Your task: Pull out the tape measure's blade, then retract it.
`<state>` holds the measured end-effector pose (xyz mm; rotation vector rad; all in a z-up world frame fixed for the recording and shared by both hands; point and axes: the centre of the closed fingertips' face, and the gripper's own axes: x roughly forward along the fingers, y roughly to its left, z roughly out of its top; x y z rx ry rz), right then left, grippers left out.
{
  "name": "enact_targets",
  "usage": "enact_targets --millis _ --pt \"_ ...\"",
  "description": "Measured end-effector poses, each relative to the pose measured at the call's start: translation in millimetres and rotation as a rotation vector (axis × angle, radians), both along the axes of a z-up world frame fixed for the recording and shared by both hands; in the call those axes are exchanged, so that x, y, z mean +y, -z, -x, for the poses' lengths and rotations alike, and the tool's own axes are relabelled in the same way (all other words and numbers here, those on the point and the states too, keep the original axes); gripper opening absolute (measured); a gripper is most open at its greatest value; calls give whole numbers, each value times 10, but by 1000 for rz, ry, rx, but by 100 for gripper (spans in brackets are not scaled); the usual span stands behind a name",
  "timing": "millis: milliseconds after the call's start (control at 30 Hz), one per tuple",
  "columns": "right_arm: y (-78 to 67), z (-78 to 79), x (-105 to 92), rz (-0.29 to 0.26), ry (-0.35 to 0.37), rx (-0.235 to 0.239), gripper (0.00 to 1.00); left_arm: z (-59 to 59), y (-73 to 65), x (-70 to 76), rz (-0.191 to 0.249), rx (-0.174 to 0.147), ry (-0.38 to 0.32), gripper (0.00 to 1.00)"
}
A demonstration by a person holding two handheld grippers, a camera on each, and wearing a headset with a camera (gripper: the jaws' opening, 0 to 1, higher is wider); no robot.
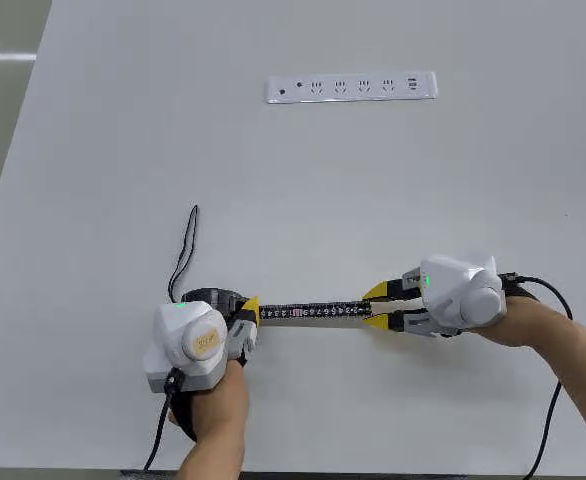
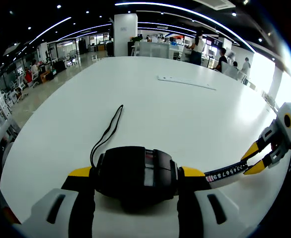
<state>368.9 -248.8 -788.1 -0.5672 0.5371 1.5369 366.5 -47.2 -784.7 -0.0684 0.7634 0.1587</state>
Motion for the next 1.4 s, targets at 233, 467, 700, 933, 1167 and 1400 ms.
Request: enact_targets --millis 233,467,700,933,1167,1400 --pt "2 9 40 -4 -3 1 13 2 -1 3 0 -3 0 65" --pt "11 14 60 -3 -5 0 13 8 2 4 2 -4 1 65" --pt "11 17 94 -5 -7 -1 13 8 -3 3 -3 -10 2 65" --pt "18 22 111 -6 -7 0 13 11 1 2 -2 -9 1 65" --pt "18 29 136 -7 -10 -2 13 18 8 -3 7 -7 -2 65" --pt "15 37 208 -18 -13 1 13 25 7 -3 28 -2 3 65"
